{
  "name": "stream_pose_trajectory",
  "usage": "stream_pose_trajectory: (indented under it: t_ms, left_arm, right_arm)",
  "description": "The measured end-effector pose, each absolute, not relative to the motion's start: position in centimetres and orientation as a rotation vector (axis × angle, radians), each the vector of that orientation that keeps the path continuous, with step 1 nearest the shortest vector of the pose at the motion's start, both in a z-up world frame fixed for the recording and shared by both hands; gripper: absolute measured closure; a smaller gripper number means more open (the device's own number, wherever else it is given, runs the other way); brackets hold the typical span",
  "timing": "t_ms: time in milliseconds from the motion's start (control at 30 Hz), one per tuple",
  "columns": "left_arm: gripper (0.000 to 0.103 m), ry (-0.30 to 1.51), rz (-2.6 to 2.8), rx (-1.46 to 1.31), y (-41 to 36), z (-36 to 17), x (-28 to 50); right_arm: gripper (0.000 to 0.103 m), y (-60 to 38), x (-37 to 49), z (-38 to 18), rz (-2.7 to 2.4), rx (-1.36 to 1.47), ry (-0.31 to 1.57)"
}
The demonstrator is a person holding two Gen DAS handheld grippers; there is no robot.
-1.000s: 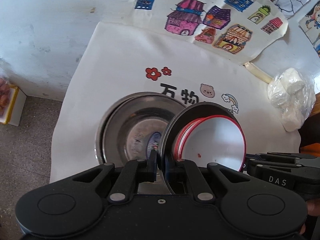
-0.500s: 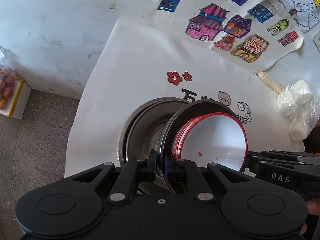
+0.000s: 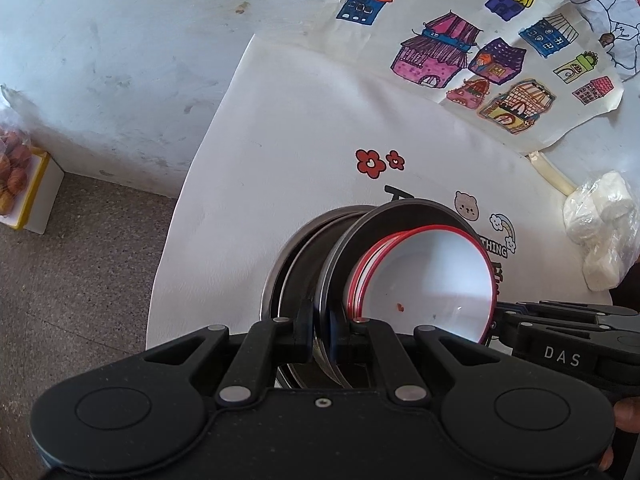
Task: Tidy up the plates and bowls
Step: 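Lower the steel bowl onto the stacked steel plates with both grippers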
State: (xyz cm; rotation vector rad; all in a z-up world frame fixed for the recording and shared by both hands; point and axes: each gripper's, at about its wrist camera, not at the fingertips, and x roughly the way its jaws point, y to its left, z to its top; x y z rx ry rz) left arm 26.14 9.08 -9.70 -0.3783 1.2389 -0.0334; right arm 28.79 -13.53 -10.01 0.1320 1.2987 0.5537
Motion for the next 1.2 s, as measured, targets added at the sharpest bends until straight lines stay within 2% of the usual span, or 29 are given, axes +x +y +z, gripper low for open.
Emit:
stream_pose_trajectory:
  t_ms: [1200]
  left_arm:
    - [0.097, 1.297, -0.031, -0.372, 9.1, -11.7, 28.1]
  right_arm:
    - [0.089, -13.6, 30.0, -12.2, 0.496, 0.194, 1.358]
